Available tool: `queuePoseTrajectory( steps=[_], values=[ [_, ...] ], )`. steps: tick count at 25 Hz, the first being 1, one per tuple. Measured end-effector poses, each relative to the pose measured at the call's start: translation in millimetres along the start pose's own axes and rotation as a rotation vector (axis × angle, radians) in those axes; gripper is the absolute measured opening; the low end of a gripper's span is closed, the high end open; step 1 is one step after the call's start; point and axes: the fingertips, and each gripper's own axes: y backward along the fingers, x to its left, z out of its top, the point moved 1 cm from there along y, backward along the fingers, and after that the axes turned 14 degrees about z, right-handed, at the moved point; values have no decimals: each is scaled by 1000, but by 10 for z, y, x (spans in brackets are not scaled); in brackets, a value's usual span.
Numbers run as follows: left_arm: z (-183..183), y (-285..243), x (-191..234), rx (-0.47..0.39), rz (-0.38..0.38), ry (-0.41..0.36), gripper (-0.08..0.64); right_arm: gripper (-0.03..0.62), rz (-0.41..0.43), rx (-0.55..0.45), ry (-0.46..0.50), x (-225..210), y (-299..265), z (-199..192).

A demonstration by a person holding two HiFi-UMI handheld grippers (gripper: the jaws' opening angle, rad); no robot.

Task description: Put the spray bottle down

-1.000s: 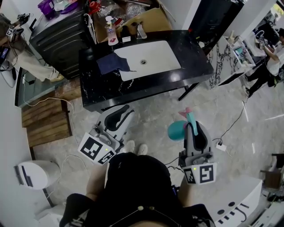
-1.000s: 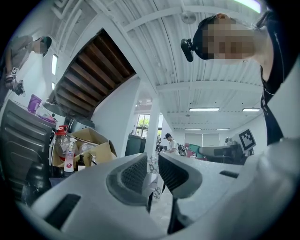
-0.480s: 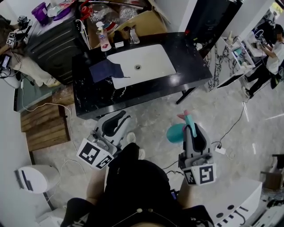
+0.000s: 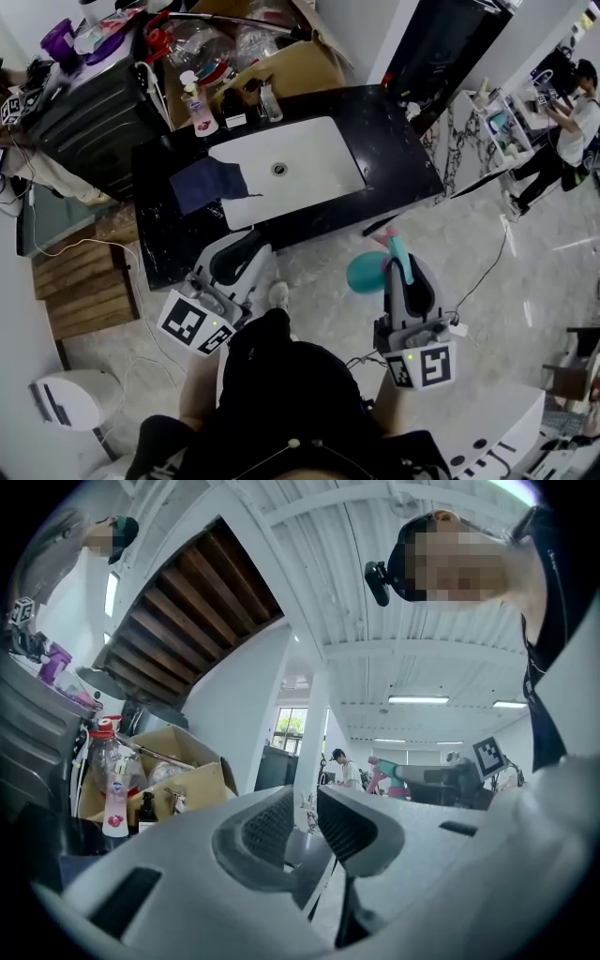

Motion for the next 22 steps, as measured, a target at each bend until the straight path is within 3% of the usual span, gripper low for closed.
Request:
queuePoseTrajectory(
  steps=[10, 22],
  values=[
    [44, -630, 512, 2, -26, 24, 80, 86, -19, 14, 3, -390, -763, -45],
    [39, -923, 823, -1, 16, 60, 80, 86, 9, 42, 6, -800, -1310, -92]
  ],
)
